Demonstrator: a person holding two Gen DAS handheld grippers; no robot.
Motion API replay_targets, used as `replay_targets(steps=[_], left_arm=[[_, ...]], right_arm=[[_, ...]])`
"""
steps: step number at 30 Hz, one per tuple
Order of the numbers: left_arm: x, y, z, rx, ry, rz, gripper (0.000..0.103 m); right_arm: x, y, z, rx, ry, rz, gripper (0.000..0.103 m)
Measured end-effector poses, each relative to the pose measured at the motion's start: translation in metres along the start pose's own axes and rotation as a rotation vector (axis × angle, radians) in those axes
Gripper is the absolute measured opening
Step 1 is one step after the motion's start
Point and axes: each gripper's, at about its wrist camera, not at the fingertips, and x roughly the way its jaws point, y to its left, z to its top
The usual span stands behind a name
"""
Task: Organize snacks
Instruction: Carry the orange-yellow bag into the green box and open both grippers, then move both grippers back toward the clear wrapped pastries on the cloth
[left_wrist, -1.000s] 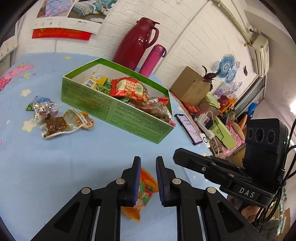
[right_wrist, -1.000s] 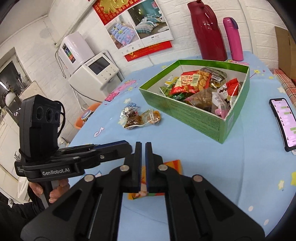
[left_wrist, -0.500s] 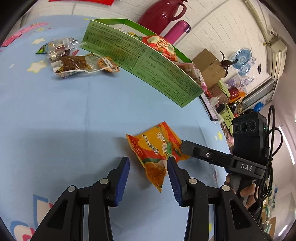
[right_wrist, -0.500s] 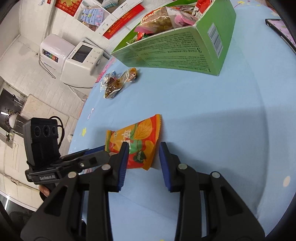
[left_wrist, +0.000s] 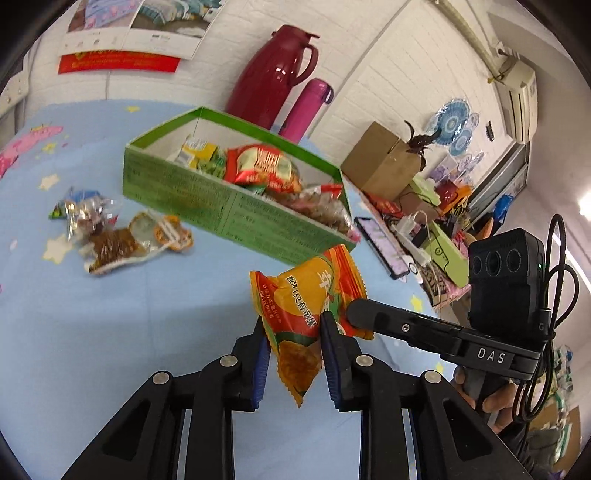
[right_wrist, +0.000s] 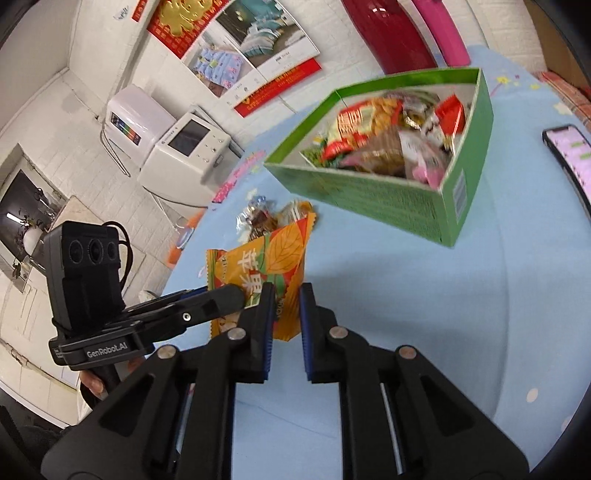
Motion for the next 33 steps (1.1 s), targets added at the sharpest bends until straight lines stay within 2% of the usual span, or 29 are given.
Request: replay_targets(steps=[6, 11, 19, 27, 29, 30, 31, 33], left_arm=[[-0.017, -0.002, 0.054, 0.036, -0.097, 0.012, 0.025], [-0.009, 0.016, 0.103, 0.019, -0.135, 0.033, 0.025], [0.045, 0.051, 0.163, -0.01, -0.099, 0.059, 0.025], [0.099, 0.085, 0.187, -0.029, -0.04, 0.07, 0.026], [0.107, 0.09, 0.187, -0.022, -0.028, 0.084, 0.031], [0.11, 0.092, 0.185, -0.016, -0.02, 0.104, 0.049], [0.109, 0.094, 0.184, -0.019, -0.023, 0.13, 0.074], [0.1, 0.099, 0.18, -0.037, -0.088, 0.169, 0.086]], right_arm=[[0.0, 0.02, 0.05, -0.039, -0.081, 0.011, 0.015], [0.021, 0.021, 0.098, -0.058, -0.101, -0.004, 0.015], [0.067, -0.012, 0.156, 0.0, -0.078, -0.056, 0.015], [0.11, -0.052, 0.185, 0.049, -0.018, -0.106, 0.017], [0.118, -0.057, 0.188, 0.048, -0.002, -0.142, 0.019], [0.119, -0.059, 0.189, 0.043, -0.003, -0.159, 0.028], [0.118, -0.06, 0.19, 0.038, -0.013, -0.169, 0.049], [0.112, -0.059, 0.19, 0.021, -0.052, -0.183, 0.063]])
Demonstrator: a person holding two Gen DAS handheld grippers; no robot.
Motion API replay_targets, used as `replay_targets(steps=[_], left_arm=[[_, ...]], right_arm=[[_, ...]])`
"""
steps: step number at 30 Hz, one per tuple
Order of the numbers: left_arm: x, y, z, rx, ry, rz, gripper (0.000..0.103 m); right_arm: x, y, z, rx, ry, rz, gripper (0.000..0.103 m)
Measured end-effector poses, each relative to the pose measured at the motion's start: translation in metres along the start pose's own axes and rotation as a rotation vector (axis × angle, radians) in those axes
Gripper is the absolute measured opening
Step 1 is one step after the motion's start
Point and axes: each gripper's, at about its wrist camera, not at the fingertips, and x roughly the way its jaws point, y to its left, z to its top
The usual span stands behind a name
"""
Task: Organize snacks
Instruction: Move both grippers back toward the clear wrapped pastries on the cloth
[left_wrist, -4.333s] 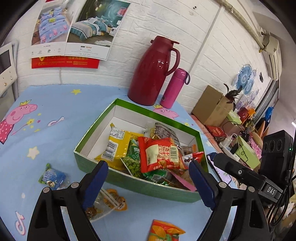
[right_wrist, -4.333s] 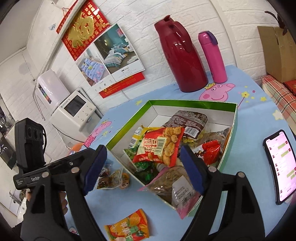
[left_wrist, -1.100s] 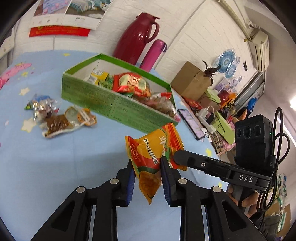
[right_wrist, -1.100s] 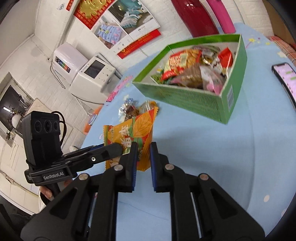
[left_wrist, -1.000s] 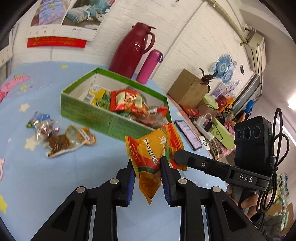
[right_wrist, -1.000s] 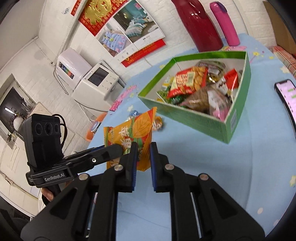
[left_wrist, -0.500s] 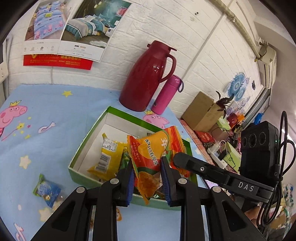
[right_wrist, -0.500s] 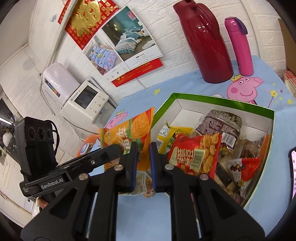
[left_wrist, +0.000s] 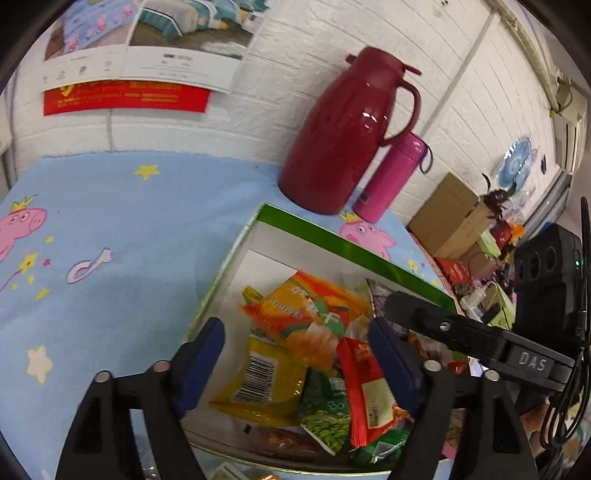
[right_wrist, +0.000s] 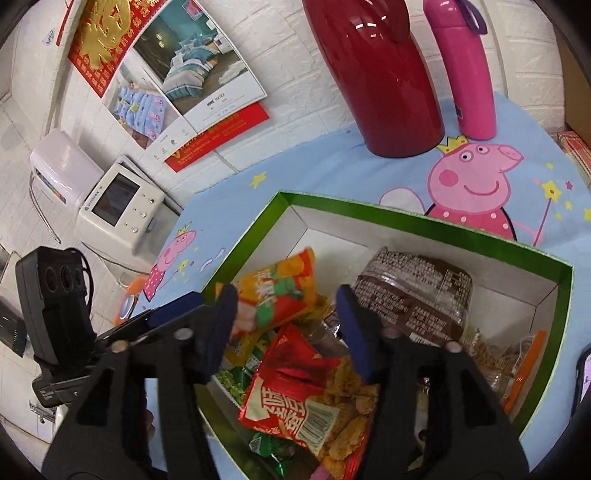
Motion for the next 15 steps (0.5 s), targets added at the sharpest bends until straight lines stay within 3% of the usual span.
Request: replay_targets(steps=[11, 15], left_arm=[[-0.052, -0.004, -0.021, 0.017, -0.055, 0.086, 0.086], [-0.078, -0.014, -0.038, 0.039, -0.069, 0.116, 0.086]], right_arm=[[-0.033, 0.018, -0.024, -0.002, -0.015, 0.024, 0.064], [-0.056, 0.038, -0.04, -0.029, -0.038, 0.038, 0.074]])
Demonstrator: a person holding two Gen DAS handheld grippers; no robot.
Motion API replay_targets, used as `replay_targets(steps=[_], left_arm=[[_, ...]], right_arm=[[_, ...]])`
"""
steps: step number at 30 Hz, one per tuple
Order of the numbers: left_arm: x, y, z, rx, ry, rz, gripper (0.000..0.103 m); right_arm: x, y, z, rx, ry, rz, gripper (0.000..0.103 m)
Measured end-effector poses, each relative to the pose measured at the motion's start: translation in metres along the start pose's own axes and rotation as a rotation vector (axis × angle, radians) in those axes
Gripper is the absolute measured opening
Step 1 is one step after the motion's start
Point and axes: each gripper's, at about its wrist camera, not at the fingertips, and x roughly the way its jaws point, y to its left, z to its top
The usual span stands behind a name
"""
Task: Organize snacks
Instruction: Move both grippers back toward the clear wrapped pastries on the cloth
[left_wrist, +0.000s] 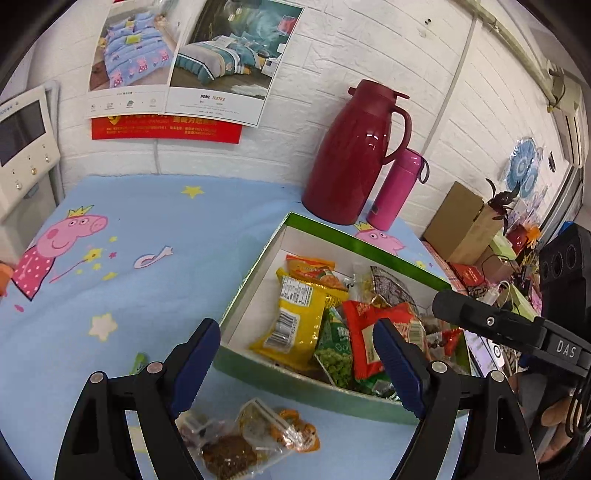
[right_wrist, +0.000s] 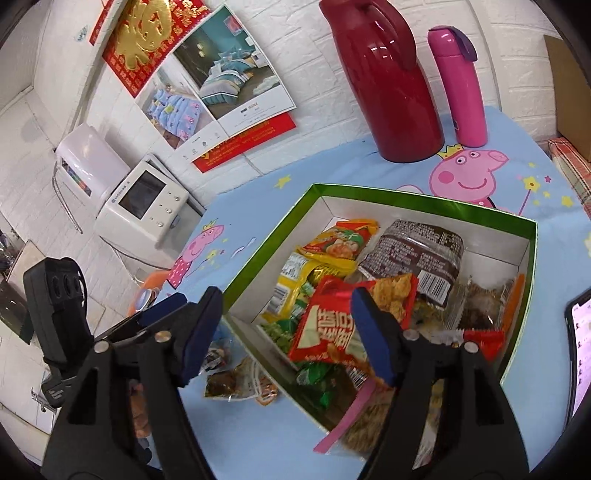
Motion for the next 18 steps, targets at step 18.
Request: replay_targets(steps=[18], left_arm=[[-0.076, 0.002, -0.077, 0.022, 0.012, 0.083, 0.087]], right_arm=[[-0.038, 0.055, -0.098, -0.15, 0.078, 0.029, 0.081]])
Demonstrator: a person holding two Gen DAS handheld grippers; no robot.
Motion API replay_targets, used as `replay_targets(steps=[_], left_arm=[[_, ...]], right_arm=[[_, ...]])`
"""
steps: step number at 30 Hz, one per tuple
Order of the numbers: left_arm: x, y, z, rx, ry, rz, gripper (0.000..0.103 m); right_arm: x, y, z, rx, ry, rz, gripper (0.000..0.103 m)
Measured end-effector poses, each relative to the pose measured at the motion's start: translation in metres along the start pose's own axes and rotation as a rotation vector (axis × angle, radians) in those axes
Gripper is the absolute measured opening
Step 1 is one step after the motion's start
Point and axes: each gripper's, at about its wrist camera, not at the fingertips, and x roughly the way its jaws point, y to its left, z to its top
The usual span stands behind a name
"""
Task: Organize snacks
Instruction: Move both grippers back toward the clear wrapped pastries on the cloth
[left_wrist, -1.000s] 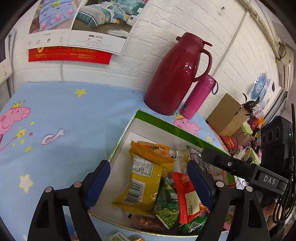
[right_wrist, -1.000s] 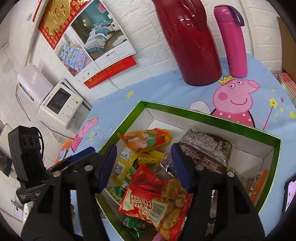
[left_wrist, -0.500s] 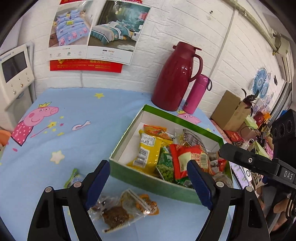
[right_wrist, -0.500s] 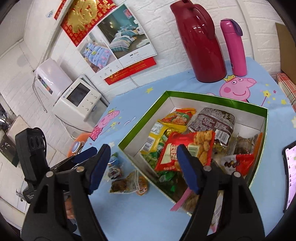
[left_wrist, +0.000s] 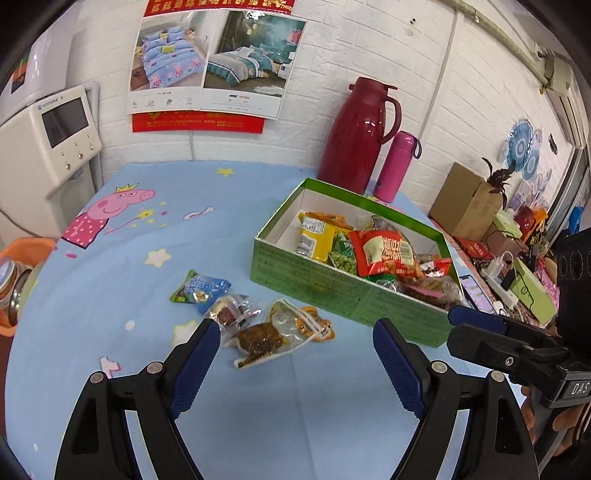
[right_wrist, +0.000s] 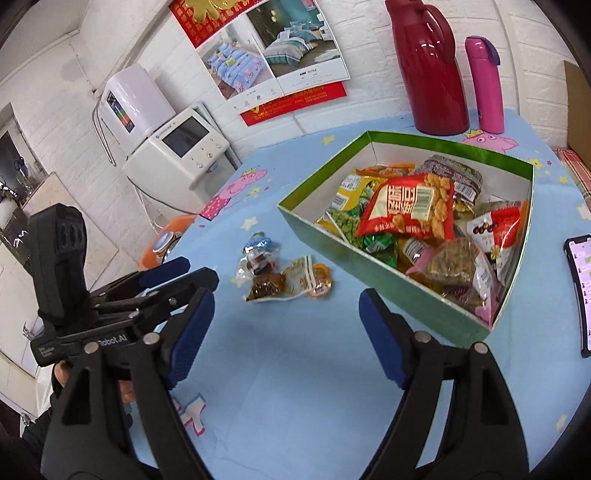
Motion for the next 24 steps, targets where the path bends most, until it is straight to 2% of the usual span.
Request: replay_targets(steps=[7, 12, 14, 19, 24], left_arm=[[0.006, 0.04, -0.028, -0.052, 0.073, -0.001, 0.087], [0.012, 0.065, -0.04, -0.106, 0.107, -0.03, 0.086], [0.015, 0.067, -0.042, -0.093, 0.109, -0.03, 0.082], [0.028, 0.065, -0.045, -0.056, 0.127, -0.058, 0.066], [0.051, 0.062, -0.034, -0.057, 0.135, -0.045, 0.064]], right_arm=[[0.021, 0.0, -0.021, 0.005, 0.073, 0.002, 0.081], [0.043, 0.001, -0.028, 0.011, 0.108, -0.007, 0.079], [0.052, 0.002, -0.029, -0.001, 0.111, -0.019, 0.077], [0.076, -0.001, -0.024, -0.02, 0.12, -0.054, 0.068], [0.092, -0.005, -0.018, -0.039, 0.098, -0.121, 0.066]])
